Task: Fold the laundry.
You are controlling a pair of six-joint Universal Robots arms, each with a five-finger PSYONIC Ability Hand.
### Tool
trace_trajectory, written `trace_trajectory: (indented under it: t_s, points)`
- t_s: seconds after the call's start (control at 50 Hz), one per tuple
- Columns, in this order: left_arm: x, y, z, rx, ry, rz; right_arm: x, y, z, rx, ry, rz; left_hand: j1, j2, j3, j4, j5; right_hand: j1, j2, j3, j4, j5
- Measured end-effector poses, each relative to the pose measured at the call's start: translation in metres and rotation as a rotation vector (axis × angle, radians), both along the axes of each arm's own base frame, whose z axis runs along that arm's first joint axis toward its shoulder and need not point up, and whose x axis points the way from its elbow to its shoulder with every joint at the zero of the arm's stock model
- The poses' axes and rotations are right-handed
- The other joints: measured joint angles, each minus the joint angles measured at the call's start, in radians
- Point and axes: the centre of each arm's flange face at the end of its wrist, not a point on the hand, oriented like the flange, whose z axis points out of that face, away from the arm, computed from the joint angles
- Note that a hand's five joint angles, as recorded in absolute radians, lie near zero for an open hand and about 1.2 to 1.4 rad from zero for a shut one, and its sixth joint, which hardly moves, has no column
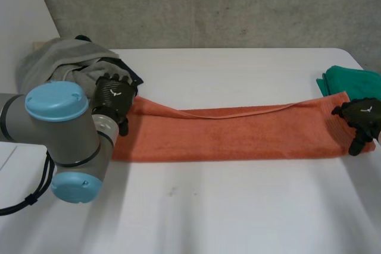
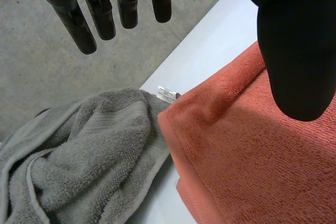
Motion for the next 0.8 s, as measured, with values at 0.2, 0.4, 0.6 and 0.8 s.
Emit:
trace_trajectory:
  t_s: [0.2, 0.4, 0.6, 0.8]
  points:
    - [0.0, 0.0, -0.003, 0.007, -0.002, -0.002, -0.022, -0.013, -0.012, -0.029, 0.057, -0.053, 0.0, 0.0, 0.0, 0.0, 0.0, 0.795, 0.872, 0.854, 0.857, 0.802]
    - [0.003, 0.005, 0.003, -0.003, 0.002, -0.002, -0.085, -0.025, 0.015, -0.111, 0.131, -0.229, 0.0, 0.0, 0.0, 0.0, 0.0, 0.795, 0.872, 0.859, 0.866, 0.803]
    - [0.017, 0.008, 0.01, -0.006, 0.004, 0.026, -0.074, -0.024, 0.053, -0.224, 0.327, -0.201, 0.0, 0.0, 0.0, 0.0, 0.0, 0.795, 0.872, 0.86, 0.867, 0.817]
    - [0.025, 0.017, 0.015, -0.004, 0.005, 0.035, 0.122, 0.04, 0.084, -0.502, 0.24, 0.33, 0.0, 0.0, 0.0, 0.0, 0.0, 0.795, 0.872, 0.866, 0.868, 0.821]
